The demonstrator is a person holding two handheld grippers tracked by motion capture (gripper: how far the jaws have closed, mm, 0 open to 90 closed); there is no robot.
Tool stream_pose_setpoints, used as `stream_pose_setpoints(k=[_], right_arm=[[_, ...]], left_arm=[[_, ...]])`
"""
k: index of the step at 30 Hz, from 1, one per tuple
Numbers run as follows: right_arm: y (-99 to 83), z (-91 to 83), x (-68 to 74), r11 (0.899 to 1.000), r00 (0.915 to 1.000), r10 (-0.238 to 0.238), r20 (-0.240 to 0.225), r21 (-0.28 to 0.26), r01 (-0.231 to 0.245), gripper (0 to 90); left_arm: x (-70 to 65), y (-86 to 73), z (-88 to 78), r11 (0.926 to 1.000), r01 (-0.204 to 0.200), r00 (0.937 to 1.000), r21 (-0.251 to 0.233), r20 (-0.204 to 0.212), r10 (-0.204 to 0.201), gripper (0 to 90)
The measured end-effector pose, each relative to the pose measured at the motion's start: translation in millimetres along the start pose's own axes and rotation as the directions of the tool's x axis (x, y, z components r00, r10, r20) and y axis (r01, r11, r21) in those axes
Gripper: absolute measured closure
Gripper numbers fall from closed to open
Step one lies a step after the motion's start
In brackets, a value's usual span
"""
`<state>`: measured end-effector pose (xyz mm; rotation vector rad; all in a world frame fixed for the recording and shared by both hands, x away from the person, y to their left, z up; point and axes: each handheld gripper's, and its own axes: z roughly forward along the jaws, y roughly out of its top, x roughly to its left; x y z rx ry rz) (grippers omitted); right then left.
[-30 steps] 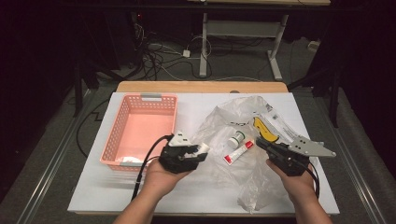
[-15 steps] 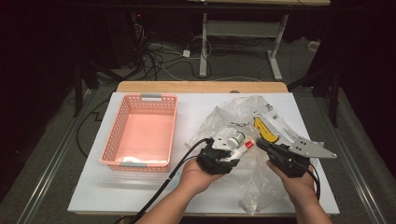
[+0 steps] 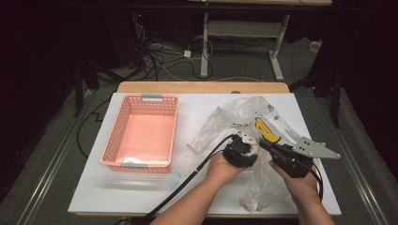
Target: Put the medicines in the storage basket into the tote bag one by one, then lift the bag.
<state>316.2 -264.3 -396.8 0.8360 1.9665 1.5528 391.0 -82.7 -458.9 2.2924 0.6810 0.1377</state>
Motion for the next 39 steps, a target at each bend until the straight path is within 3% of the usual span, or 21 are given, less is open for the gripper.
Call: stream_pose_setpoints(k=[4,5,6,10,11,16,19,22,27,30,33,36,37,39], right_arm=[[-0.3,-1.3,-1.6,1.0,1.0,0.003,0.005,0.0,-0.003,90.0],[-0.5,-1.3,-1.6,1.0,0.9999,0.008,0.007,-0.001,-0.008,90.0],[-0.6,-1.3,-1.9,1.0,1.0,0.006,0.006,-0.002,-0.006,90.0],[-0.8,-1.2,-1.9,1.0,1.0,0.002,0.003,0.002,-0.002,90.0],[-0.9,-1.2,-1.9,1.0,1.0,0.001,0.004,0.001,-0.001,90.0],[-1.5,-1.2,-1.9,1.0,1.0,0.006,0.005,0.005,-0.006,90.0],[-1.7,-1.1,-1.6,1.0,1.0,0.004,0.007,0.006,-0.004,90.0],[-1.5,-1.4,-0.9,1.0,0.9999,0.001,0.01,0.007,-0.002,90.0],[-1.5,-2.2,-0.4,1.0,0.9999,0.003,0.014,0.008,-0.003,90.0],[-1.6,-2.5,0.1,1.0,0.9999,0.0,0.015,0.01,0.0,90.0],[-1.6,-2.5,0.8,1.0,0.9999,-0.002,0.014,0.013,0.001,90.0],[-2.0,-2.8,0.2,1.0,0.9999,0.0,0.015,0.011,0.0,90.0],[-2.3,-2.9,-0.5,1.0,0.9999,0.0,0.014,0.011,0.0,90.0],[-2.7,-3.2,-1.2,1.0,0.9998,0.005,0.017,0.013,-0.005,90.0]], left_arm=[[-1.1,0.3,5.6,0.9999,0.012,0.9999,-0.003,0.007,-0.012,57.9],[-5.9,-0.3,9.9,0.9949,0.081,0.9967,-0.06,0.008,-0.081,57.6],[-1.9,-0.3,6.2,0.9999,0.013,0.9998,-0.006,0.013,-0.012,55.8],[-7.0,-1.2,-2.1,0.9999,-0.001,0.9999,-0.011,-0.01,0.001,42.3],[-11.0,-3.0,-3.2,0.9966,0.046,0.9989,-0.068,-0.008,-0.047,41.2],[-11.0,-22.0,-33.8,0.9907,0.044,0.9989,-0.129,-0.009,-0.045,34.6],[-13.6,-40.8,-55.1,0.9886,0.02,0.9997,-0.149,-0.01,-0.021,33.1],[-17.1,-64.8,-76.2,0.9859,0.03,0.9995,-0.165,0.01,-0.029,28.7],[-25.4,-100.9,-94.0,0.9938,-0.012,0.9982,-0.11,-0.059,0.006,15.5],[-23.4,-112.2,-90.7,0.9965,0.02,0.9973,-0.081,-0.069,-0.025,13.7],[-20.4,-112.5,-80.0,0.9981,0.036,0.9961,-0.05,-0.079,-0.039,9.6],[-19.3,-107.4,-65.1,0.9997,0.023,0.9965,-0.006,-0.08,-0.024,9.8],[-19.2,-105.0,-61.4,0.9994,0.026,0.9956,0.021,-0.091,-0.024,11.3],[-19.6,-102.0,-59.3,0.9996,0.023,0.9952,0.014,-0.096,-0.022,17.0]])
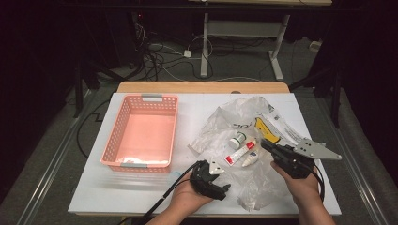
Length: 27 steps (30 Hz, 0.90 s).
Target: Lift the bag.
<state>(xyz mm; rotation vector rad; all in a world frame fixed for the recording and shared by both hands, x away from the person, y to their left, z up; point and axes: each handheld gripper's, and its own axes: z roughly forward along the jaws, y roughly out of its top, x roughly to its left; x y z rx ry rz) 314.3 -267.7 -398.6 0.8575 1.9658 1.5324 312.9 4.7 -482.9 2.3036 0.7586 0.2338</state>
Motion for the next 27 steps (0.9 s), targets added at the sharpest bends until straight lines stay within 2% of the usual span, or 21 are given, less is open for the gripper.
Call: stream_pose_setpoints(k=[2,4,6,9,11,14,16,17,18,19,20,22,24,27], right_arm=[[-0.5,0.6,-0.1,1.0,1.0,-0.002,0.0,0.002,0.002,90.0],[-0.8,1.6,0.9,1.0,1.0,-0.002,-0.003,0.004,0.002,90.0],[-1.1,2.6,1.8,1.0,1.0,-0.005,-0.005,0.006,0.005,90.0],[-1.3,2.6,2.4,1.0,1.0,0.0,-0.002,0.009,0.0,90.0],[-1.1,2.0,2.5,1.0,1.0,0.002,-0.002,0.007,-0.002,90.0],[-1.7,1.3,1.7,1.0,1.0,-0.004,0.003,0.006,0.004,90.0],[-2.4,1.1,1.1,1.0,1.0,0.004,0.003,0.007,-0.004,90.0],[-2.9,0.8,0.5,1.0,1.0,0.002,0.005,0.007,-0.002,90.0],[-3.4,0.8,-0.1,1.0,1.0,0.002,0.008,0.006,-0.002,90.0],[-3.8,0.8,-1.0,1.0,1.0,0.003,0.007,0.005,-0.003,90.0],[-4.1,1.1,-1.6,1.0,0.9999,0.003,0.011,0.003,-0.003,90.0],[-4.0,1.9,-2.3,1.0,0.9999,0.008,0.01,0.004,-0.008,90.0],[-1.6,2.5,-2.1,1.0,0.9998,0.011,0.014,-0.011,-0.011,90.0],[6.7,4.0,-1.1,0.999,0.9996,0.005,0.029,-0.036,-0.004,90.0]], left_arm=[[-0.2,0.5,0.6,0.9999,0.006,1.0,-0.01,-0.005,-0.006,23.4],[-1.7,-0.5,-0.1,0.9996,-0.014,0.9999,-0.026,0.002,0.014,34.5],[-3.3,-0.5,-0.2,0.9984,-0.042,0.9987,-0.038,0.029,0.043,55.8],[-0.8,0.1,0.4,0.9988,-0.021,0.9988,-0.044,0.044,0.023,73.3],[2.2,0.8,0.8,0.999,0.001,0.9984,-0.044,0.056,0.001,88.7],[2.8,-0.1,-0.3,0.9987,0.008,0.9985,-0.051,0.055,-0.005,89.0],[5.0,-2.3,-3.6,0.9957,0.041,0.9988,-0.083,0.031,-0.038,89.1],[7.3,-4.6,-6.9,0.9898,0.072,0.997,-0.122,0.035,-0.069,89.0],[9.7,-7.3,-10.4,0.9808,0.103,0.9945,-0.166,0.037,-0.098,89.0],[11.8,-9.3,-13.3,0.9734,0.121,0.9926,-0.195,0.033,-0.117,89.0],[12.7,-10.5,-15.1,0.9672,0.125,0.9921,-0.221,0.021,-0.124,89.0],[14.9,-10.5,-19.6,0.9591,0.109,0.9933,-0.261,-0.01,-0.116,89.0],[18.9,-7.5,-26.0,0.9436,0.127,0.9906,-0.306,-0.011,-0.137,89.0],[23.7,0.9,-38.5,0.9221,0.119,0.9891,-0.368,-0.037,-0.142,89.0]])
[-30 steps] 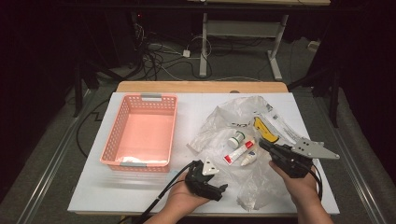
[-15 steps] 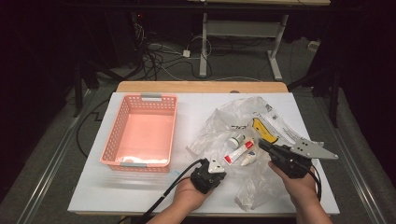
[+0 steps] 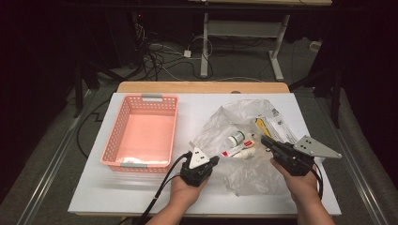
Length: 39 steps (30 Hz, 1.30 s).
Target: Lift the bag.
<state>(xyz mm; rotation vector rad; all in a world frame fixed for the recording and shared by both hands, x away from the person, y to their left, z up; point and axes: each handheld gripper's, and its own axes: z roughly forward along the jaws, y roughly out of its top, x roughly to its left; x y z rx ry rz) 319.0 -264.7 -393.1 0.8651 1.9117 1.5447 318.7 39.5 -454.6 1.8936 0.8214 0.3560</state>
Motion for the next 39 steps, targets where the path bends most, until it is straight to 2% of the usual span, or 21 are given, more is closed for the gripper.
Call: stream_pose_setpoints(k=[5,8,12,18,21,25,28,31,35,37,39], right_arm=[[15.3,8.2,-1.0,0.999,0.9995,-0.004,0.03,-0.048,0.005,90.0],[26.7,17.3,-6.1,0.998,0.9984,-0.018,0.054,-0.054,0.021,90.0],[46.2,26.7,-13.8,0.995,0.9969,-0.031,0.073,-0.092,0.037,90.0],[78.5,31.8,-18.0,0.985,0.9949,-0.027,0.097,-0.165,0.043,90.0],[94.8,32.4,-21.2,0.979,0.9928,-0.03,0.116,-0.199,0.053,90.0],[113.4,31.3,-26.8,0.969,0.9906,-0.019,0.136,-0.241,0.052,90.0],[123.6,30.1,-32.1,0.964,0.988,-0.02,0.153,-0.261,0.06,90.0],[130.2,26.8,-38.4,0.959,0.9857,-0.012,0.168,-0.276,0.058,90.0],[131.5,23.1,-46.5,0.958,0.9823,0.002,0.187,-0.282,0.052,90.0],[133.1,20.0,-48.3,0.955,0.9799,-0.006,0.2,-0.29,0.065,90.0],[137.6,16.4,-48.5,0.948,0.9804,-0.005,0.197,-0.312,0.068,90.0]], left_arm=[[3.8,26.9,-10.8,0.995,-0.035,0.9985,-0.094,-0.045,0.03,89.0],[7.2,47.6,-16.1,0.9873,-0.064,0.996,-0.146,-0.07,0.055,89.0],[13.4,78.6,-24.0,0.974,-0.085,0.9933,-0.21,-0.095,0.067,89.0],[15.9,126.1,-33.4,0.9448,-0.134,0.9867,-0.299,-0.129,0.099,89.0],[13.1,147.9,-37.9,0.9263,-0.167,0.9819,-0.338,-0.143,0.125,89.0],[8.2,172.3,-42.0,0.9054,-0.193,0.9781,-0.378,-0.147,0.147,88.9],[5.6,185.6,-43.3,0.8934,-0.203,0.9763,-0.401,-0.153,0.153,88.9],[6.0,193.9,-43.6,0.8854,-0.203,0.9766,-0.418,-0.152,0.153,88.9],[3.0,203.3,-48.7,0.8632,-0.21,0.9767,-0.459,-0.139,0.164,88.9],[1.6,207.4,-50.8,0.8528,-0.214,0.9761,-0.476,-0.14,0.166,88.9],[1.1,213.1,-52.2,0.8481,-0.225,0.9736,-0.48,-0.142,0.178,88.9]])
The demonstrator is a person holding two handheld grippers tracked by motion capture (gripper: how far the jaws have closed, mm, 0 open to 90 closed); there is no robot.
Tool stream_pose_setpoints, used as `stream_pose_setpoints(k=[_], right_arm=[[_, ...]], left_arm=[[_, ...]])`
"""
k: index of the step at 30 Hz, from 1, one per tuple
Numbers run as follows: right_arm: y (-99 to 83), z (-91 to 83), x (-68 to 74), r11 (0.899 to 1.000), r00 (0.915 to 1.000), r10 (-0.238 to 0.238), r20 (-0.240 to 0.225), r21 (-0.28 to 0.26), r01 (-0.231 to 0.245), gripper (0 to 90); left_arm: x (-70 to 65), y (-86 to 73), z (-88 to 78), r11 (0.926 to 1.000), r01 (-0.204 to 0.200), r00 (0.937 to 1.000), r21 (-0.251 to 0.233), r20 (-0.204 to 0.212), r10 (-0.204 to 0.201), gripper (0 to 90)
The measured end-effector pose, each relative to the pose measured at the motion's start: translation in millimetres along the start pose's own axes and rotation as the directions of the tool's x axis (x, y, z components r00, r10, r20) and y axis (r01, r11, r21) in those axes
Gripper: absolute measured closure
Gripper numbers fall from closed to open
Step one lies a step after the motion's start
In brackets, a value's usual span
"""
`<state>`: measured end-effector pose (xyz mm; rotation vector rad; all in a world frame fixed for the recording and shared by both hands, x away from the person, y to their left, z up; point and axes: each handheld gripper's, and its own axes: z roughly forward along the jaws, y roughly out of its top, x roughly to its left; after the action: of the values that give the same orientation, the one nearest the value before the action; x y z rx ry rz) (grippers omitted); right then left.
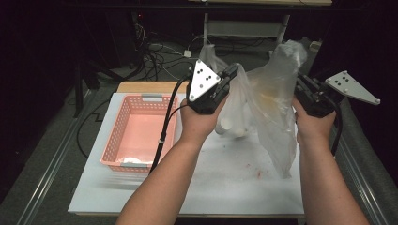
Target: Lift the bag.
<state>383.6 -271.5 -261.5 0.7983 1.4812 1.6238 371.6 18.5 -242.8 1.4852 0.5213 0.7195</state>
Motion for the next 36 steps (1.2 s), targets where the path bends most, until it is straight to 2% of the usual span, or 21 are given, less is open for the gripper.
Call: stream_pose_setpoints(k=[3,5,7,10,13,19,22,24,27,29,34,36], right_arm=[[11.5,-1.9,1.8,1.0,0.9999,-0.017,-0.001,-0.025,0.017,90.0],[16.8,-2.6,0.9,0.999,0.9995,-0.033,0.004,-0.034,0.033,90.0],[17.7,-2.9,-1.6,0.999,0.9996,-0.026,0.01,-0.035,0.026,90.0],[6.0,-0.3,-6.6,1.0,0.9995,-0.019,0.025,0.001,0.019,90.0],[-11.5,2.4,-12.7,0.999,0.9991,-0.006,0.043,0.048,0.004,90.0],[-32.9,4.3,-19.3,0.994,0.9982,-0.008,0.059,0.11,0.001,90.0],[-34.8,3.1,-20.9,0.993,0.9981,-0.014,0.061,0.122,0.007,90.0],[-34.8,1.6,-20.9,0.992,0.998,-0.013,0.061,0.125,0.005,90.0],[-35.2,-0.7,-20.3,0.991,0.9981,-0.022,0.058,0.13,0.014,90.0],[-35.5,-1.9,-19.7,0.992,0.9982,-0.019,0.057,0.128,0.012,90.0],[-35.1,-5.0,-19.9,0.992,0.998,-0.028,0.056,0.128,0.021,90.0],[-35.0,-6.0,-19.5,0.991,0.998,-0.026,0.058,0.131,0.018,90.0]], left_arm=[[1.8,5.0,1.4,0.9996,-0.022,0.9997,-0.018,-0.015,0.021,88.9],[6.7,4.5,3.5,0.9998,-0.007,0.9998,-0.019,-0.019,0.007,88.9],[11.7,-2.4,8.6,0.9999,-0.006,0.9995,0.012,-0.031,0.006,88.9],[21.8,-20.3,15.3,0.9973,0.034,0.9987,0.065,-0.041,-0.031,88.8],[29.2,-35.1,16.0,0.9933,0.074,0.9965,0.089,-0.045,-0.07,88.7],[34.0,-45.8,13.4,0.9877,0.092,0.9955,0.126,-0.031,-0.089,87.2],[33.9,-46.2,7.6,0.9841,0.096,0.9952,0.15,0.005,-0.097,74.2],[31.9,-47.5,1.8,0.9819,0.093,0.9953,0.165,0.01,-0.096,64.4],[29.3,-51.7,-7.8,0.9718,0.115,0.9919,0.206,0.029,-0.124,50.3],[26.3,-55.6,-16.4,0.9691,0.106,0.9922,0.223,0.041,-0.118,45.7],[25.9,-61.2,-47.2,0.9706,0.117,0.9916,0.211,0.031,-0.126,34.6],[25.4,-67.8,-56.5,0.9655,0.114,0.9921,0.234,0.025,-0.123,32.5]])
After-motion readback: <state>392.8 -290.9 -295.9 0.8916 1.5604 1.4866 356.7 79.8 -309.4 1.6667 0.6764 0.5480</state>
